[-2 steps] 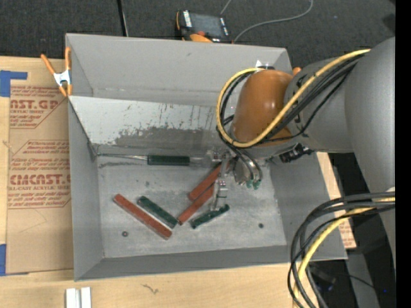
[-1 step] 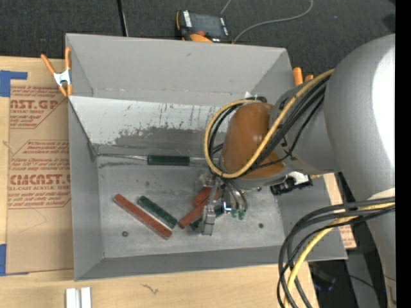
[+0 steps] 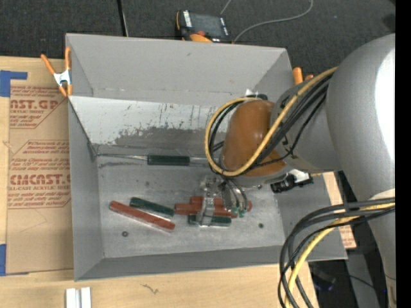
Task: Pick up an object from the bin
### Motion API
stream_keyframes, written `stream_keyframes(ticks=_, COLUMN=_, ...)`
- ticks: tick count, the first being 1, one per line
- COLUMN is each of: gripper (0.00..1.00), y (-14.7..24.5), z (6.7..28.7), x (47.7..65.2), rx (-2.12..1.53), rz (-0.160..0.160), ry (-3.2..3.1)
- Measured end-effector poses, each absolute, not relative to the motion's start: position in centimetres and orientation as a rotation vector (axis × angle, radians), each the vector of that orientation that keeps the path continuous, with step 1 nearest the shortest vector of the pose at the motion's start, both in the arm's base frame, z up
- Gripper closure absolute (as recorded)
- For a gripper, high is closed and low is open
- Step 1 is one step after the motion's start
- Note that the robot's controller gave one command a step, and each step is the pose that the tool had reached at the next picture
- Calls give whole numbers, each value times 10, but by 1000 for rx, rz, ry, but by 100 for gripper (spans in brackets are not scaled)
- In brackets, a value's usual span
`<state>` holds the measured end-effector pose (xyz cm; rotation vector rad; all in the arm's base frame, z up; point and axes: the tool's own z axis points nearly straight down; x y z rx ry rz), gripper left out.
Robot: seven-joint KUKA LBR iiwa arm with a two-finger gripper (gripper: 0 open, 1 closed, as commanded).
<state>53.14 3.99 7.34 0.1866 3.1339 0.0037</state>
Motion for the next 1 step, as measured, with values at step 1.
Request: stream_keyframes(ticks=1, gripper=100, y=74, z=220, x=531, rx=240, rz=5, ry=3124)
